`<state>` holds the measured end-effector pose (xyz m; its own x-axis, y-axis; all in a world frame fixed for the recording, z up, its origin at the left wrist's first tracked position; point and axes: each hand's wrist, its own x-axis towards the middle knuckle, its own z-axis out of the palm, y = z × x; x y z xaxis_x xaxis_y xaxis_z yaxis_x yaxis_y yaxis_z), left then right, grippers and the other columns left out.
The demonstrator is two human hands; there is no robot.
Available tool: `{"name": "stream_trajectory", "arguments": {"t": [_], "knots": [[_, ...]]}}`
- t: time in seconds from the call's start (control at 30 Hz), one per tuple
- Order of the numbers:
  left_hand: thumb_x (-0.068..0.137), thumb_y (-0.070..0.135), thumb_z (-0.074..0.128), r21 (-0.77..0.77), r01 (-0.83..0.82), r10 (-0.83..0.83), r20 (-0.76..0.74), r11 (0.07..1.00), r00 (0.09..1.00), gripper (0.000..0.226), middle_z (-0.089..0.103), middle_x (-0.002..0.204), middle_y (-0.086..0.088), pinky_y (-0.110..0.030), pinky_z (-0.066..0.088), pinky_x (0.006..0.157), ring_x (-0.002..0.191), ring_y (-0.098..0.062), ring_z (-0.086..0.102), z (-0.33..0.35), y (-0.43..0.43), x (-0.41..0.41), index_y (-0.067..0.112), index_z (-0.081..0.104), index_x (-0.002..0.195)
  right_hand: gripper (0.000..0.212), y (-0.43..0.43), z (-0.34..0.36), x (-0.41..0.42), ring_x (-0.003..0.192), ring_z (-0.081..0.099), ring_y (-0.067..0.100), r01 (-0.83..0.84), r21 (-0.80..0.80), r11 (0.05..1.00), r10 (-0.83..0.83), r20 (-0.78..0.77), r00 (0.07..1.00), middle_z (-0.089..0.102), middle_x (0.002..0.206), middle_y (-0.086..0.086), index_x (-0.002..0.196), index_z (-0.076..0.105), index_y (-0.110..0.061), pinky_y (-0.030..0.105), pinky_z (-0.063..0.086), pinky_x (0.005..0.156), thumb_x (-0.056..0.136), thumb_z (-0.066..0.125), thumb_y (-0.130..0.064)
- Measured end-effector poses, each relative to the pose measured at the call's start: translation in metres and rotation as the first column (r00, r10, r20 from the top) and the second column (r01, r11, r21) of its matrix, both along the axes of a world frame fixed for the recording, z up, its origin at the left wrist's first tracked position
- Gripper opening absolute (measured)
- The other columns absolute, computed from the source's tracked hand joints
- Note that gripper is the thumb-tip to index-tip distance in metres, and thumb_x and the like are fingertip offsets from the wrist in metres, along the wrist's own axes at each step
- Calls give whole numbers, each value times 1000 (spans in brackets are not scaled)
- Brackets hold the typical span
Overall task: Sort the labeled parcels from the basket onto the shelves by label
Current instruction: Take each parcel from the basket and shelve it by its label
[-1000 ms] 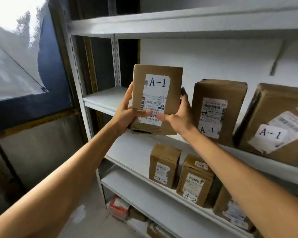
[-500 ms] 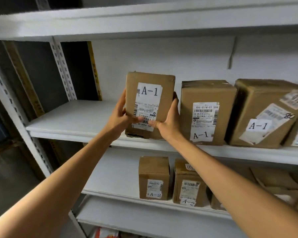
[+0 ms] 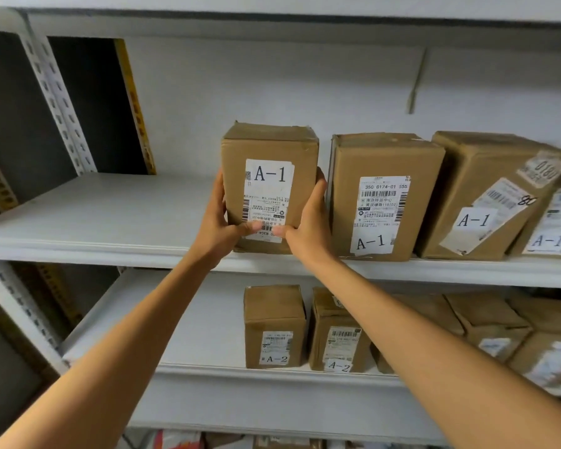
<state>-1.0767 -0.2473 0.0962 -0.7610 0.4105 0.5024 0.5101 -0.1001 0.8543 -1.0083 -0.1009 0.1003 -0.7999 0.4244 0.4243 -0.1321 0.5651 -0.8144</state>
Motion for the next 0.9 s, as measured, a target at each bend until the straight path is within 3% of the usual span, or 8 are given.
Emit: {"name": "stream_trajectory", "arguments": {"t": [0.27, 0.4, 0.47, 0.6, 0.67, 0.73, 0.83, 0.9], "knots": [[74, -12, 72, 10, -36, 36, -3, 999, 999, 98, 47, 140, -10, -22, 56, 76, 123, -23, 52, -4, -1, 3, 14, 16, 151, 110, -3, -2, 4, 134, 38, 20, 15, 22, 1000, -16, 33, 999, 32, 151, 6, 152, -6, -15, 23, 34, 99, 80, 76, -6], [75, -9, 73, 32, -97, 96, 33, 995, 995, 93, 52, 138, -8, -20, 55, 78, 120, -22, 56, -6, 0, 10, 16, 23, 149, 100, -8, 1, 11, 132, 40, 20, 37, 17, 999, -38, 23, 999, 35, 147, 8, 151, 2, -16, 20, 34, 89, 81, 72, 0], [75, -4, 75, 19, -138, 137, 51, 990, 989, 89, 56, 133, -4, -22, 56, 77, 118, -20, 58, -7, 1, 13, 18, 28, 147, 94, -10, -2, 17, 136, 36, 21, 55, 68, 996, -55, 1, 998, 31, 150, 10, 151, 5, -12, 20, 34, 95, 84, 70, -1], [72, 13, 83, -68, -260, 264, 41, 963, 964, 85, 59, 128, -1, -30, 57, 84, 115, -17, 59, -6, -3, 24, 22, 37, 143, 92, -20, -20, 39, 148, 6, 25, 61, 232, 971, -52, -47, 998, 7, 159, 16, 152, -1, -1, 20, 8, 111, 90, 65, -13], [72, 20, 83, -134, -334, 344, 62, 933, 937, 76, 60, 128, -2, -33, 55, 88, 113, -18, 60, -10, -10, 36, 20, 45, 138, 87, -23, -30, 49, 144, 13, 33, 45, 341, 939, -6, -116, 993, 13, 155, 23, 150, 12, 2, 30, 19, 114, 85, 67, -13], [76, 22, 80, -221, -414, 438, 73, 883, 896, 60, 64, 123, -4, -29, 54, 85, 107, -18, 64, -12, -21, 54, 15, 56, 130, 78, -26, -39, 54, 133, 29, 38, 4, 469, 883, 76, -151, 986, 28, 146, 25, 142, 31, 5, 39, 37, 107, 78, 72, -11], [77, 15, 78, -337, -527, 569, 33, 780, 821, 43, 69, 113, -7, -22, 56, 80, 98, -15, 67, -12, -38, 91, 8, 66, 117, 69, -32, -37, 64, 124, 36, 35, -181, 564, 806, 244, -39, 969, 36, 140, 22, 137, 37, 2, 42, 46, 100, 79, 70, -14], [76, 11, 79, -406, -591, 636, -32, 697, 771, 39, 69, 107, -6, -15, 54, 78, 92, -13, 67, -10, -48, 119, 6, 68, 112, 61, -37, -30, 69, 123, 38, 32, -331, 568, 754, 354, 74, 932, 38, 139, 17, 136, 34, -3, 41, 44, 98, 86, 64, -19]]}}
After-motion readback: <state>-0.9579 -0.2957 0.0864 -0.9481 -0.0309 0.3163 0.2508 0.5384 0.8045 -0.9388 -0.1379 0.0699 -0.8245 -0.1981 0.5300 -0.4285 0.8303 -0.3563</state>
